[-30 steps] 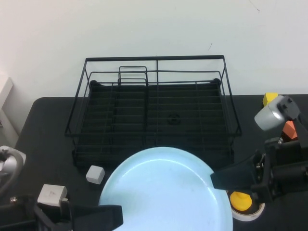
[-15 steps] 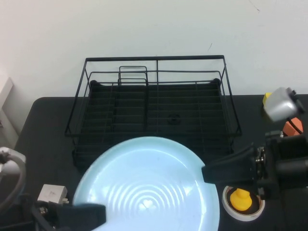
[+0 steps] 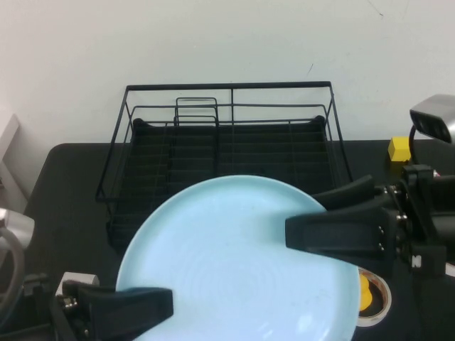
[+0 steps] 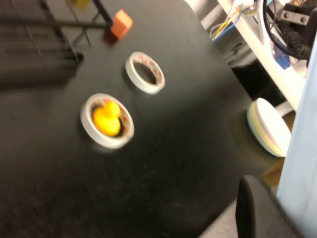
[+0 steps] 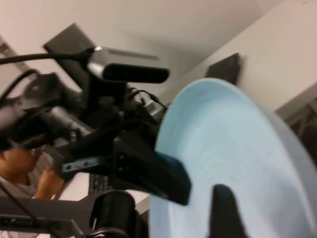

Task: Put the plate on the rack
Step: Hand over the plate, then place the plate on the rack

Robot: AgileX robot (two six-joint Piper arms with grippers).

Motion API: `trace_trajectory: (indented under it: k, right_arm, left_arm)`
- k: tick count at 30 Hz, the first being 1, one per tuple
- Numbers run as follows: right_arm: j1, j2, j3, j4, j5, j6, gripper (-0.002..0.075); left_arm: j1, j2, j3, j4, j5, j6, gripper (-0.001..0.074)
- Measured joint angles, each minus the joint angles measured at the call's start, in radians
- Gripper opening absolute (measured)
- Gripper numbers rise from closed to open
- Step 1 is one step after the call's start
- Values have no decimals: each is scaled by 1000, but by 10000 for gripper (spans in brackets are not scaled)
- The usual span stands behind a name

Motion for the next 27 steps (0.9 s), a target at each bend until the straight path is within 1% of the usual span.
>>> trace_trajectory:
  k: [2, 4, 6, 10, 13, 16, 19, 20, 21, 22, 24, 26, 27]
  right_arm:
    - [0, 0, 0, 4, 14, -19, 444]
    - [0, 0, -3, 4, 16, -57, 486]
    - [0, 0, -18, 4, 11, -97, 506]
    - [-57, 0, -67, 4, 9, -126, 519]
    - [-132, 0, -117, 6, 49, -128, 519]
    - [-218, 0, -157, 6, 75, -127, 519]
    - [-301, 0, -174, 6, 91, -91, 511]
    - [-321, 0, -174, 6, 93, -75, 498]
    - [-342, 0, -174, 4, 93, -49, 469]
    - [-360, 0, -175, -13, 93, -23, 424]
    - [-382, -2, -176, -85, 95, -3, 307]
    - [-388, -2, -176, -200, 97, -17, 148]
    - [-388, -2, -176, -261, 97, -28, 97]
  left_arm:
    - [0, 0, 0, -4, -23, 53, 88]
    - [0, 0, -2, -4, -57, 78, 88]
    - [-2, 0, -12, 16, -110, 90, 88]
    - [-7, 13, -63, 78, -218, 101, 88]
    - [-7, 57, -128, 179, -327, 96, 87]
    - [-5, 126, -203, 280, -376, 81, 87]
    - [-3, 204, -285, 353, -435, 83, 87]
    - [-3, 230, -308, 369, -463, 88, 87]
    - [-3, 263, -336, 385, -502, 101, 87]
    - [-3, 298, -365, 398, -537, 121, 87]
    - [-3, 362, -416, 417, -590, 184, 87]
    - [-3, 438, -462, 428, -619, 270, 87]
    - [-3, 475, -486, 432, -621, 332, 87]
